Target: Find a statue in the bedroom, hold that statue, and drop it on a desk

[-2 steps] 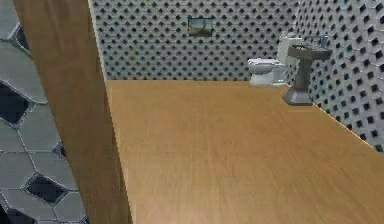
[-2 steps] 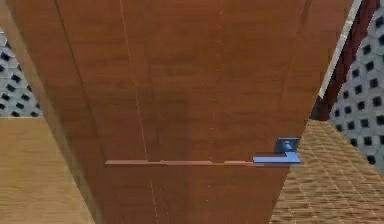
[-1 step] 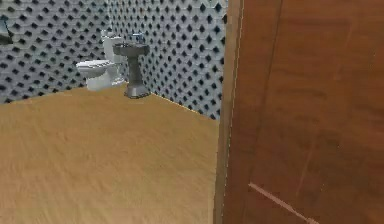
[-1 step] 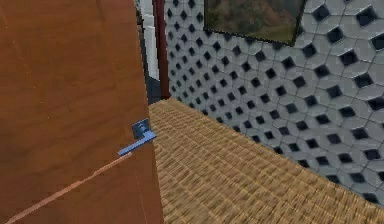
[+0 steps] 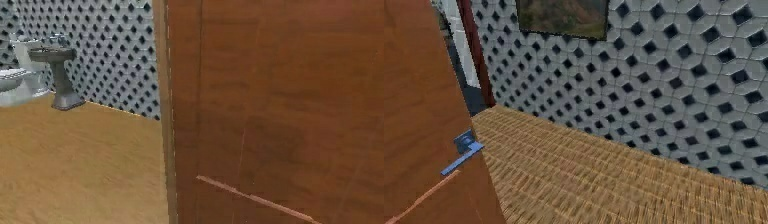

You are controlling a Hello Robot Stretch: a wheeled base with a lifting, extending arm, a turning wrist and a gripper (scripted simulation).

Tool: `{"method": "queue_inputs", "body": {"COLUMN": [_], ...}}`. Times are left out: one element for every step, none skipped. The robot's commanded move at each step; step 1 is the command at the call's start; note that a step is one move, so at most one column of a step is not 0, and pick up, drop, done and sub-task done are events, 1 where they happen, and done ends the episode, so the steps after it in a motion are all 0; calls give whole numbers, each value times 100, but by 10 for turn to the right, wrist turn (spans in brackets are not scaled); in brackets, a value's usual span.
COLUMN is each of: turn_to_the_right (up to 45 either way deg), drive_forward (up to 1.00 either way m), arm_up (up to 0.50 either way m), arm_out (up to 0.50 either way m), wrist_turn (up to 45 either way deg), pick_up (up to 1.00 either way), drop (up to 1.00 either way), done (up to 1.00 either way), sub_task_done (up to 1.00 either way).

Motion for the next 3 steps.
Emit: {"method": "queue_inputs", "body": {"turn_to_the_right": [0, -450, -420], "drive_forward": [35, 0, 0], "arm_up": [0, 0, 0], "arm_out": [0, 0, 0], "wrist_turn": [0, 0, 0], "pick_up": [0, 0, 0], "drop": [0, 0, 0], "done": [0, 0, 0], "sub_task_done": [0, 0, 0]}}
